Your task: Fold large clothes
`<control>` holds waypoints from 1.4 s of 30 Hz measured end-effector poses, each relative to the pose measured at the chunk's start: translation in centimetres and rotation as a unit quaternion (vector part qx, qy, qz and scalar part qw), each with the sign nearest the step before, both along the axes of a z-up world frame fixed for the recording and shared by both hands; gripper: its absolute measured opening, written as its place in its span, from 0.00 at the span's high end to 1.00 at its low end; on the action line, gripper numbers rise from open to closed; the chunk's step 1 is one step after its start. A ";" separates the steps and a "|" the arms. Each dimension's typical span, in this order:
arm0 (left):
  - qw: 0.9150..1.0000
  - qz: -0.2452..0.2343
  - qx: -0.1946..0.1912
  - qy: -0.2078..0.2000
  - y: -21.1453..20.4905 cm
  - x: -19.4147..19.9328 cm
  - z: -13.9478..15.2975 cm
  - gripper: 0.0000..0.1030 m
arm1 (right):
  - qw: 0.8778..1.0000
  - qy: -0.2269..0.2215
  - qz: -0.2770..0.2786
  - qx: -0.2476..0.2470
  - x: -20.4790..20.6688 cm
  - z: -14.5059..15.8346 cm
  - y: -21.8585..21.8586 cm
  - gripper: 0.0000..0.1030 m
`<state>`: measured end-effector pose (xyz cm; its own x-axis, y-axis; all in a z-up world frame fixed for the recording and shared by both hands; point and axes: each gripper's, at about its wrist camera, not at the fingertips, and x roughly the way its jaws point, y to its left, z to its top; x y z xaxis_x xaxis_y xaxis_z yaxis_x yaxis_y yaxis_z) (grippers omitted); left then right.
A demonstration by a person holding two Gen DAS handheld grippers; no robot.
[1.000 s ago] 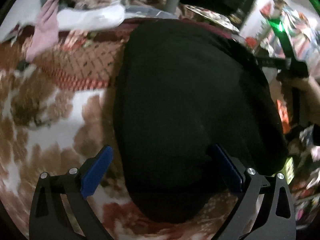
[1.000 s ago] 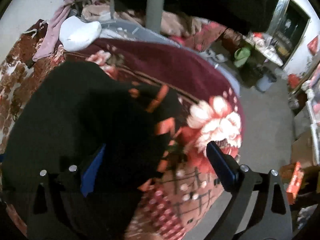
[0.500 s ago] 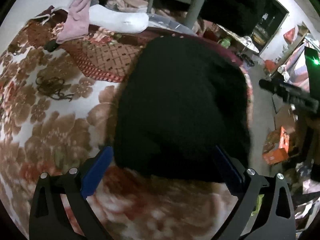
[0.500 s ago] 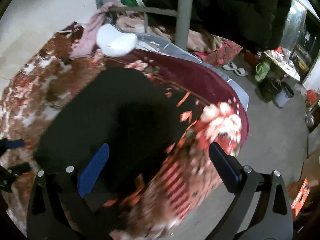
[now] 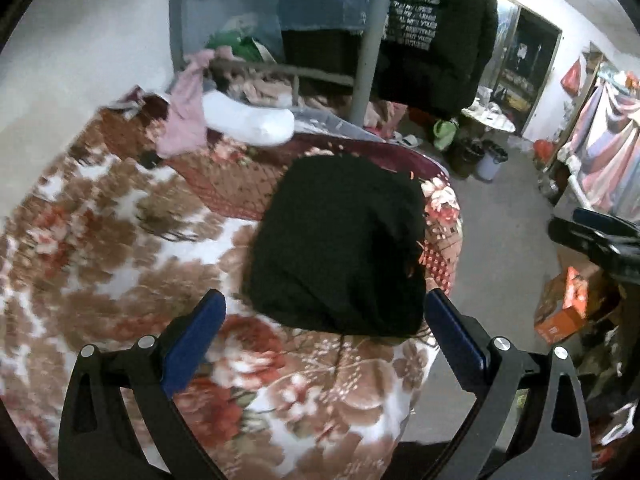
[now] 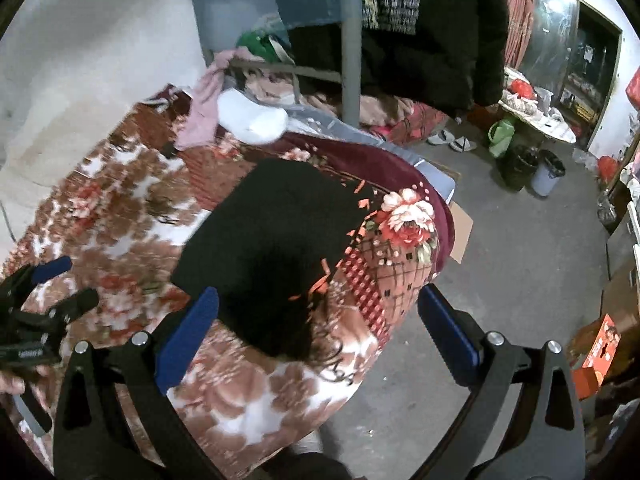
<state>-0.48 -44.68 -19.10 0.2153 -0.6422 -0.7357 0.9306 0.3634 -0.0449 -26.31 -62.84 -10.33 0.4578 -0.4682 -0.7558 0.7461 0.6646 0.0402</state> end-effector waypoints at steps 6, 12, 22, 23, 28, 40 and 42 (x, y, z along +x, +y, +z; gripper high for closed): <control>1.000 0.003 -0.016 -0.026 2.3 -2.4 4.1 0.05 | 0.999 -0.030 0.014 -0.015 -2.0 4.0 3.0 0.05; 0.998 0.000 -0.023 -0.065 2.8 -4.7 5.2 0.05 | 0.999 -0.034 0.014 0.000 -3.2 4.3 3.8 0.05; 0.997 0.000 -0.023 -0.078 3.1 -5.6 6.5 0.05 | 0.999 -0.032 0.038 -0.012 -3.9 5.2 4.5 0.05; 0.997 0.000 -0.024 -0.078 3.0 -5.6 6.6 0.05 | 0.999 -0.033 0.038 -0.011 -4.0 5.3 4.3 0.05; 0.997 -0.004 -0.034 -0.073 2.6 -5.7 7.1 0.05 | 0.999 -0.038 0.029 -0.006 -4.3 5.4 3.8 0.05; 0.997 -0.019 -0.038 -0.066 1.9 -5.3 7.0 0.05 | 0.999 -0.027 0.021 0.001 -3.8 5.0 3.1 0.05; 0.997 -0.020 -0.038 -0.066 1.8 -5.3 6.9 0.05 | 1.000 -0.024 0.020 -0.001 -3.5 4.9 3.1 0.05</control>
<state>-5.76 -42.88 -12.16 0.2799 -0.7055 -0.6511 0.9438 0.3263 0.0521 -29.79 -59.72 -5.38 0.5112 -0.4513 -0.7315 0.7167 0.6936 0.0729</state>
